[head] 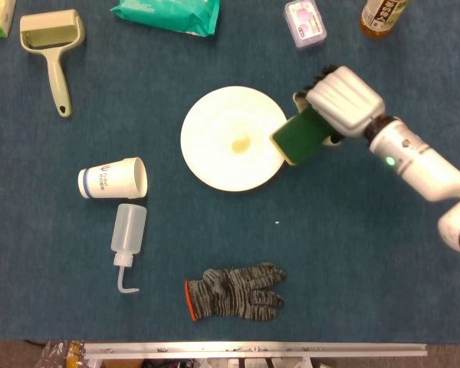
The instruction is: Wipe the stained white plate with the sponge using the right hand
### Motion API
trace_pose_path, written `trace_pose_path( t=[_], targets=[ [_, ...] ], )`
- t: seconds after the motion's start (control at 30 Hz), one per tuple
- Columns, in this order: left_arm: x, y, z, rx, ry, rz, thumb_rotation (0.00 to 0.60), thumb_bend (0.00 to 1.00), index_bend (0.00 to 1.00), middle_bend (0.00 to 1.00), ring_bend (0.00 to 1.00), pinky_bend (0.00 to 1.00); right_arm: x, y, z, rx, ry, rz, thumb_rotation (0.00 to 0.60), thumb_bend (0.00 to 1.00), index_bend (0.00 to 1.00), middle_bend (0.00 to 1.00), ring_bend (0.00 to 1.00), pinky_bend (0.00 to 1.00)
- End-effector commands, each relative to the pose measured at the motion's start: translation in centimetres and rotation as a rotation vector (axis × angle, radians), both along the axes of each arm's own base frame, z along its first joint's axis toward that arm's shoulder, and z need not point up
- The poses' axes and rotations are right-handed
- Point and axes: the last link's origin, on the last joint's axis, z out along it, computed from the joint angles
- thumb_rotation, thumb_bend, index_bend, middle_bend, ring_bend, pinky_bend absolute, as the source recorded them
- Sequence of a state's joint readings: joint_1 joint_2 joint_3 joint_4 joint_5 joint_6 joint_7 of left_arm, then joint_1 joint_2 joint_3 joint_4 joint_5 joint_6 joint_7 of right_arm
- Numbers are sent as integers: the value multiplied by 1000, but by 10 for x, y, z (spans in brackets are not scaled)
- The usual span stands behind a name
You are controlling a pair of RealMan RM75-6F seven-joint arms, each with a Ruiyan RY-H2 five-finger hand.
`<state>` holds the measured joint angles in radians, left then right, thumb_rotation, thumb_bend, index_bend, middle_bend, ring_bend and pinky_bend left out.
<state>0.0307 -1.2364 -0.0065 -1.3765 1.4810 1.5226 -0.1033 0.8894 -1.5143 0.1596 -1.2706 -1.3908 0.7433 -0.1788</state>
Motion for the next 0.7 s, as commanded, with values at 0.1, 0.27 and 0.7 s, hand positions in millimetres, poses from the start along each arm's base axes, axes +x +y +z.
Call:
trace_pose_path(
  t=[0.1,0.27,0.7],
  targets=[
    [0,0,1,-7,6,-1,600,464,230,40,76,161,14,-14,-14,6,6,-3,600,21,518,581,436,327],
    [-1,0,-1,-22,8,1,600,464,229,40,76,161,27,-23,-26,12,14,7,600,21,518,582,437,327],
    [-2,3,-1,-50,18,-1,600,464,229,39,76,161,49,-30,-57,55,83,51,600,21,521,589,443,327]
  ],
)
